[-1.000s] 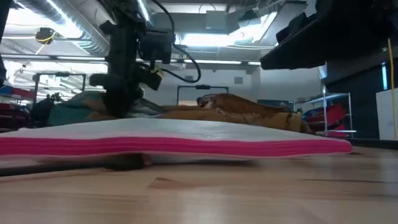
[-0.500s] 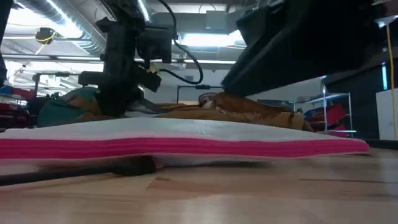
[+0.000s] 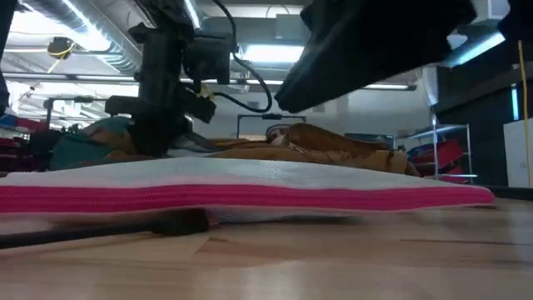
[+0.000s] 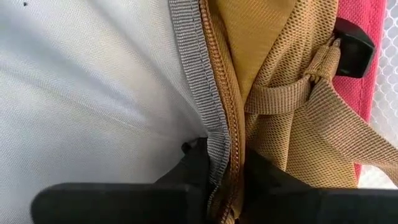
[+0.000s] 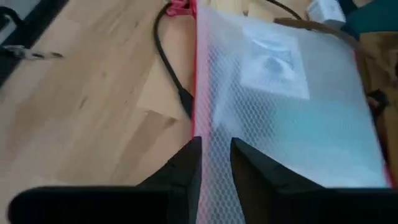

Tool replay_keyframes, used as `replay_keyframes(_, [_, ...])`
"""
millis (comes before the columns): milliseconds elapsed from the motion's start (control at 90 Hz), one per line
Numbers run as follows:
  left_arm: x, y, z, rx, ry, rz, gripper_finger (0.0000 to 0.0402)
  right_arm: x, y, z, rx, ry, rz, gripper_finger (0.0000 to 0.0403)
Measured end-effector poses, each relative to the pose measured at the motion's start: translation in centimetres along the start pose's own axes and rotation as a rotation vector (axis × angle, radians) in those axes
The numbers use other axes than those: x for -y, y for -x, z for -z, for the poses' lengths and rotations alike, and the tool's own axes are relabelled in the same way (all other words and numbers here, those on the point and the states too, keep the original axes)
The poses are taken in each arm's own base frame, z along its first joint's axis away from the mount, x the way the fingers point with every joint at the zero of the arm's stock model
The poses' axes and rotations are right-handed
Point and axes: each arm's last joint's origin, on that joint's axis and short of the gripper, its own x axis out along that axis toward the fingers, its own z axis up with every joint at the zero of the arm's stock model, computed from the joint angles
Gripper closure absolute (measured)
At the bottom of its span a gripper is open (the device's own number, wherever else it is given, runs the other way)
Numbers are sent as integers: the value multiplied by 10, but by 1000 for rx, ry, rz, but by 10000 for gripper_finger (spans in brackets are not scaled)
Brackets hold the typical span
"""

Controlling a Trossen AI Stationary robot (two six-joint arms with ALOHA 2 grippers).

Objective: Unpack backpack
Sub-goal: Put the pink zipper pouch into the brown backpack

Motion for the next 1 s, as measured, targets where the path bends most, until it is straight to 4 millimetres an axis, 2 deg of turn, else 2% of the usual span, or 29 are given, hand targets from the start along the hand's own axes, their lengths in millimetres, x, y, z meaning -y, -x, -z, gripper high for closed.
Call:
replay_keyframes(100, [0,0,0,0,6,-1,370,0,0,1,-9,-7,-21,286])
replay_keyframes(389, [0,0,0,1,7,-2,370,-1,0,1,-6,-26,-22,148])
replay_keyframes(533, [0,0,0,0,7,-3,370,-7,-15,8,-19,-6,-19,105])
replay_keyframes(656, [0,0,0,1,7,-3,370,-12,-32,20,-80,30,5,92])
replay_keyframes(922, [0,0,0,1,13,-4,370,-9,-40,25,-152,116,215,106])
replay_keyframes(1000, [0,0,0,1,16,-3,370,-8,-39,26,-162,129,254,120])
